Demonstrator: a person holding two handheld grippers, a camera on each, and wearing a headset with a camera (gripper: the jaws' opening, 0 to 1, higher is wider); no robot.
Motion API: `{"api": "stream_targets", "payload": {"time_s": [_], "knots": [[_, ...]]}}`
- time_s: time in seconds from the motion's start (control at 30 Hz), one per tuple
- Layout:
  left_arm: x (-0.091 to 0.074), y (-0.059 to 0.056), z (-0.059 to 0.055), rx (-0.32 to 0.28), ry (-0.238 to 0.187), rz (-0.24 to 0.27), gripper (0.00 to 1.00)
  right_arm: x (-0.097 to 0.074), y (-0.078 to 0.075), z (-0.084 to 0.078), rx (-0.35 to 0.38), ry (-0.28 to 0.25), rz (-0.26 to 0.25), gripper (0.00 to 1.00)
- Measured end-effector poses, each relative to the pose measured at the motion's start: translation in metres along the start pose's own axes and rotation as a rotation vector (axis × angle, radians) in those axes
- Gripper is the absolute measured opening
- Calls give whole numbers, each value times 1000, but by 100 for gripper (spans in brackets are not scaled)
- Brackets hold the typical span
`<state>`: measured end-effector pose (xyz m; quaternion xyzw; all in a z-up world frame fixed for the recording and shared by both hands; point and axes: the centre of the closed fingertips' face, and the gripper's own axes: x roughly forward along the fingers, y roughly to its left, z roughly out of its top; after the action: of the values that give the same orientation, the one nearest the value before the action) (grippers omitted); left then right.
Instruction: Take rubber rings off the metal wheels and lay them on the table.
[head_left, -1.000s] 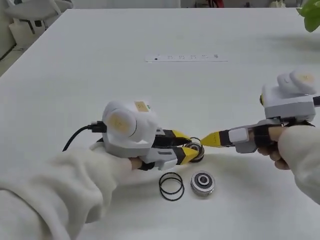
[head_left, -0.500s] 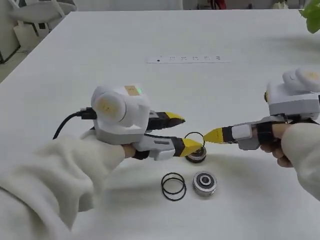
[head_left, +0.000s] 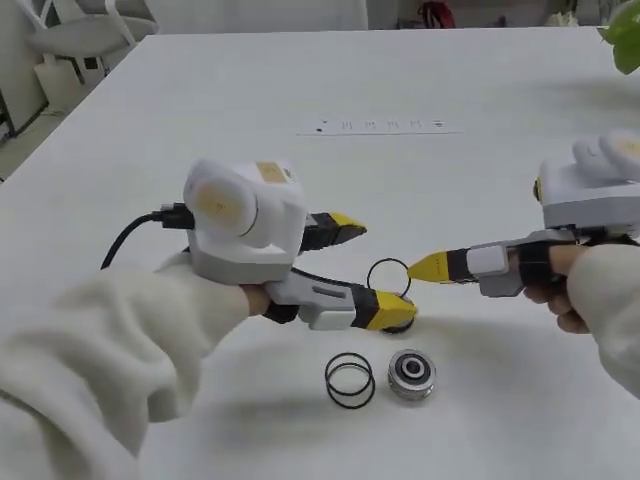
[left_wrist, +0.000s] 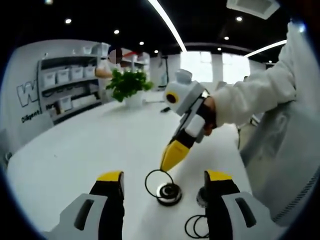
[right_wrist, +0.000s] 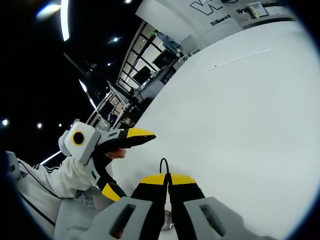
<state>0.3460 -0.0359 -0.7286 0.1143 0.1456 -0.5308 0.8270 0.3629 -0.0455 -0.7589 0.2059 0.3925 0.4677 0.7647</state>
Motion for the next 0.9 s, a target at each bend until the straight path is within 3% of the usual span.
{"api": "stream_targets", "payload": {"time_s": [0.13, 0.27, 0.53, 0.9], "knots": [[-6, -1, 5, 14, -1, -1, 74, -1, 4, 5, -6, -13, 14, 0], [-15, 2, 8, 69, 18, 7, 77, 0, 16, 10, -29, -21, 33, 0], [-39, 12, 22, 54, -16, 35, 88, 2, 25, 8, -57, 0, 48, 0], [-65, 17, 25, 36, -27, 55, 99, 4, 43, 9, -85, 8, 78, 0]]}}
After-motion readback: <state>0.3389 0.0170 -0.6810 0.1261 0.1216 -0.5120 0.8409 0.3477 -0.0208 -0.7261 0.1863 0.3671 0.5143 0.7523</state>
